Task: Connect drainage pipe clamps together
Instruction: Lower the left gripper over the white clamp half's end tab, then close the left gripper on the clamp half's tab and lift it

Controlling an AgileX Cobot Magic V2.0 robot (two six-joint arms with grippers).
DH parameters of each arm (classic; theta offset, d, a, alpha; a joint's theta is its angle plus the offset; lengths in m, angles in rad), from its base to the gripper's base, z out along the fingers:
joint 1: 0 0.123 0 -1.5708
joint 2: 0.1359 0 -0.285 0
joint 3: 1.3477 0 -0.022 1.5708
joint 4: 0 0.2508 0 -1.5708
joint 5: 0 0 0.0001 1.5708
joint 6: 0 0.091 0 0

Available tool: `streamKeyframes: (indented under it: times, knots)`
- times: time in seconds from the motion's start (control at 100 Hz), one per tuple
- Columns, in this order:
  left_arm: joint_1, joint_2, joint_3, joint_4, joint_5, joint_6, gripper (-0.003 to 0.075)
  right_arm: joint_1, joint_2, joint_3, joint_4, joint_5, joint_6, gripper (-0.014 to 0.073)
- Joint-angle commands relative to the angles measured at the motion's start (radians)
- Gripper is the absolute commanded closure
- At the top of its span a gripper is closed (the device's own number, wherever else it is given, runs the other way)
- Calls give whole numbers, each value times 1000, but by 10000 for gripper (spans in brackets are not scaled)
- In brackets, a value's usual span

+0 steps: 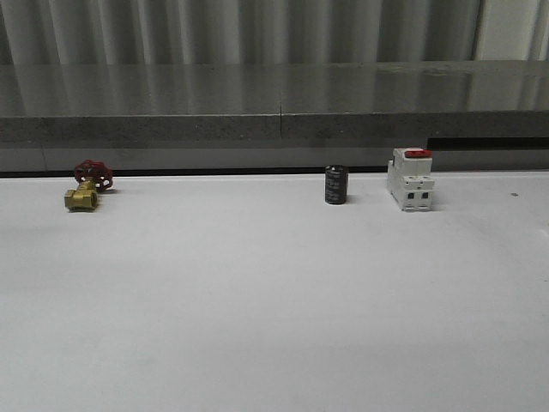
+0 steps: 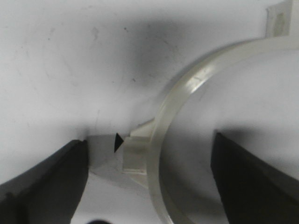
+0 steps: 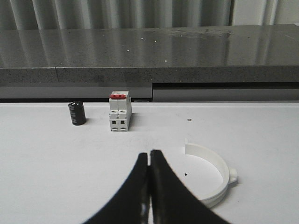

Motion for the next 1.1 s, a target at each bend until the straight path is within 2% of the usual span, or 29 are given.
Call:
streamKeyframes:
  times: [0.0,0.06,0.18,0.28,0.55,0.65,0.87,1.09]
  knots:
    - [4,-48,-26,-9,-27,2,238,2,-19,-17,-3,-83,-10,660]
    - [4,-48,-26,-9,-27,2,314,2,-19,-17,-3,-83,-10,660]
    - [4,-48,-26,-33,-28,2,543,2,-19,-17,-3,-83,-10,660]
    - [4,-48,-26,-66,-17,2,636,2,-19,-17,-3,-83,-10,660]
    - [-14,-142,-26,-164,75,2,643,2,-19,-17,-3,-83,-10,660]
    - [-59,-212,-26,-164,129,-72,643,2,-19,-17,-3,-83,-10,660]
    - [-278,-355,23,-140,107,-297,643,2,-19,-17,-3,-83,-10,660]
    - [-554,-333,25,-127,37,-474,636,2,-19,-17,-3,-83,-10,660]
